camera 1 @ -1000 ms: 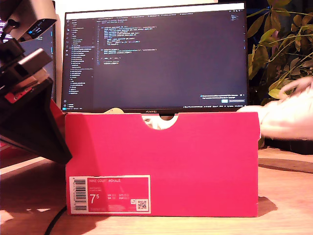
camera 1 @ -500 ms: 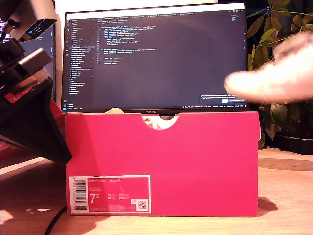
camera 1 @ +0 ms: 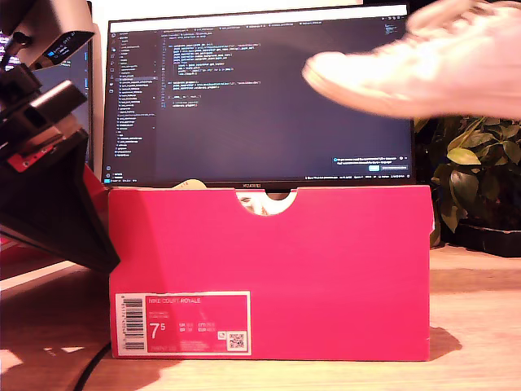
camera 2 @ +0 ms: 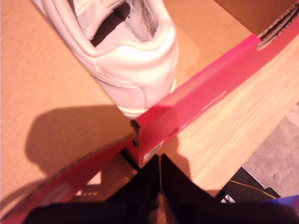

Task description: Pack the white shoes by picking the first shoe and placing it inside the red shoebox, left side, then picking and rotating the second shoe and placing it in the shoebox

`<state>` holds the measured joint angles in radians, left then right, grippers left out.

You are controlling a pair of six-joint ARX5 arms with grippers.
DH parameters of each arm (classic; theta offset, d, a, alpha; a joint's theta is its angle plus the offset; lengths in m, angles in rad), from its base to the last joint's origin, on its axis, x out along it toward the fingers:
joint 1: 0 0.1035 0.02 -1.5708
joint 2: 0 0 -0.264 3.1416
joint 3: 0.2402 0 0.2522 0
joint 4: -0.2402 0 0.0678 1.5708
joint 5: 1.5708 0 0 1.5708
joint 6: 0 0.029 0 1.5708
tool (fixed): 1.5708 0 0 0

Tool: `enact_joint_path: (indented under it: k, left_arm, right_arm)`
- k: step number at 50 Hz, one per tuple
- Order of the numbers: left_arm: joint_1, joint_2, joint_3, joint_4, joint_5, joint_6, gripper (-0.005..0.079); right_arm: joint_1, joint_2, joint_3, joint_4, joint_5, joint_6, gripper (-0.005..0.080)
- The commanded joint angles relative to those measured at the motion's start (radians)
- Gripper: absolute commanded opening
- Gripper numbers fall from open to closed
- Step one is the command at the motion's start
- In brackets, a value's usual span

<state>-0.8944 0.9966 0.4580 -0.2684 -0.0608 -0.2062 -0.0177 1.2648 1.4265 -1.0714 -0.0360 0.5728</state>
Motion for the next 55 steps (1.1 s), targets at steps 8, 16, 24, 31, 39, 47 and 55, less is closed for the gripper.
enact_joint_path:
  k: [8, 16, 24, 31, 39, 47, 55]
  left_arm:
    - [-0.003, 0.003, 0.004, 0.004, 0.001, -0.005, -0.0019]
    - [-0.003, 0.003, 0.004, 0.004, 0.001, -0.005, -0.0019]
    - [-0.003, 0.003, 0.004, 0.004, 0.001, -0.005, -0.0019]
    - [-0.003, 0.003, 0.004, 0.005, 0.001, -0.005, -0.0019]
    - [-0.002, 0.003, 0.004, 0.004, 0.001, -0.005, -0.0019]
    - [-0.003, 0.003, 0.004, 0.004, 0.001, -0.005, -0.0019]
    - [-0.003, 0.003, 0.004, 0.004, 0.001, -0.005, -0.0019]
  right_arm:
    - [0.03, -0.024, 0.038, 0.146, -0.066, -0.192, -0.0013]
    - [0.045, -0.024, 0.038, 0.157, -0.07, -0.351, -0.0013]
    - [0.056, -0.022, 0.038, 0.182, -0.071, -0.457, -0.0013]
    - [0.07, -0.019, 0.038, 0.225, -0.07, -0.563, -0.0013]
    - [0.104, -0.011, 0.038, 0.28, -0.07, -0.634, -0.0013]
    - [0.13, 0.003, 0.038, 0.33, -0.072, -0.669, -0.0013]
    - [0.167, 0.029, 0.038, 0.348, -0.078, -0.737, -0.0013]
